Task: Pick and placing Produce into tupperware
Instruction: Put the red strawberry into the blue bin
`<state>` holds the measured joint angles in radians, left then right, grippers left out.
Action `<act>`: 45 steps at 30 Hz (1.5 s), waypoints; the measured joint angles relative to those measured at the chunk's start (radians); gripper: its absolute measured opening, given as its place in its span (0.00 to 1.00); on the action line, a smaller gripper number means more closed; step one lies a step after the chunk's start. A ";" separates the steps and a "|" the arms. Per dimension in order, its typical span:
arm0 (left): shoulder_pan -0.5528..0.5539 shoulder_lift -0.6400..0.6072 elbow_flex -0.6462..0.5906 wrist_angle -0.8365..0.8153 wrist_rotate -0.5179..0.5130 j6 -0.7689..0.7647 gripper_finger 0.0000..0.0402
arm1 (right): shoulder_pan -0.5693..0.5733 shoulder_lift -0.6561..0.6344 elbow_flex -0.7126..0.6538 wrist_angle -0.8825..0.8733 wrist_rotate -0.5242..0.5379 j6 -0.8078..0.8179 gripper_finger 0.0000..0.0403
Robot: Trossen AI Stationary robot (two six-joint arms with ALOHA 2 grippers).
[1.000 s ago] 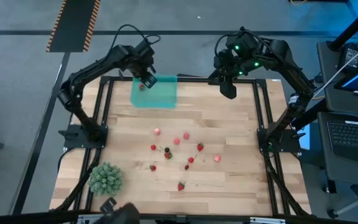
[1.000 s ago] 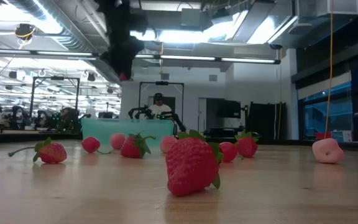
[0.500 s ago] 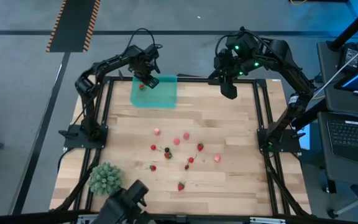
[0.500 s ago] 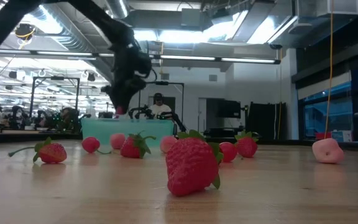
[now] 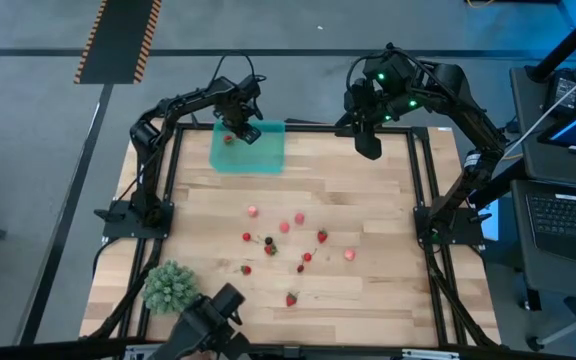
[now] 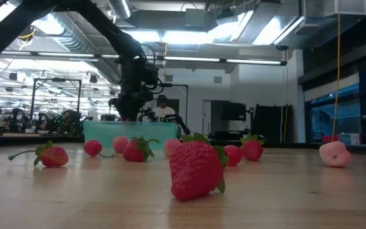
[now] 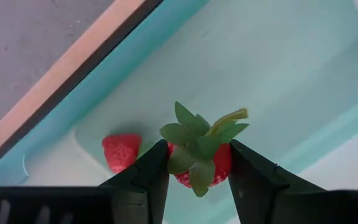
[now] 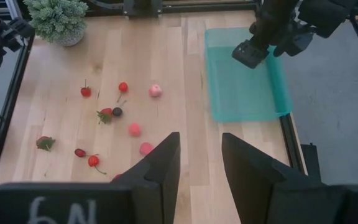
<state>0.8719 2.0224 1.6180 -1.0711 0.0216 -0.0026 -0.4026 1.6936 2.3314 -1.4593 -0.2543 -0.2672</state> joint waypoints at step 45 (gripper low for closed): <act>0.031 -0.001 -0.164 0.193 -0.088 0.144 0.43 | 0.000 -0.001 0.000 0.000 0.000 0.000 0.30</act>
<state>0.9031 2.0216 1.4536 -0.8780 -0.0668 0.1417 -0.4026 1.6924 2.3314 -1.4590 -0.2546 -0.2668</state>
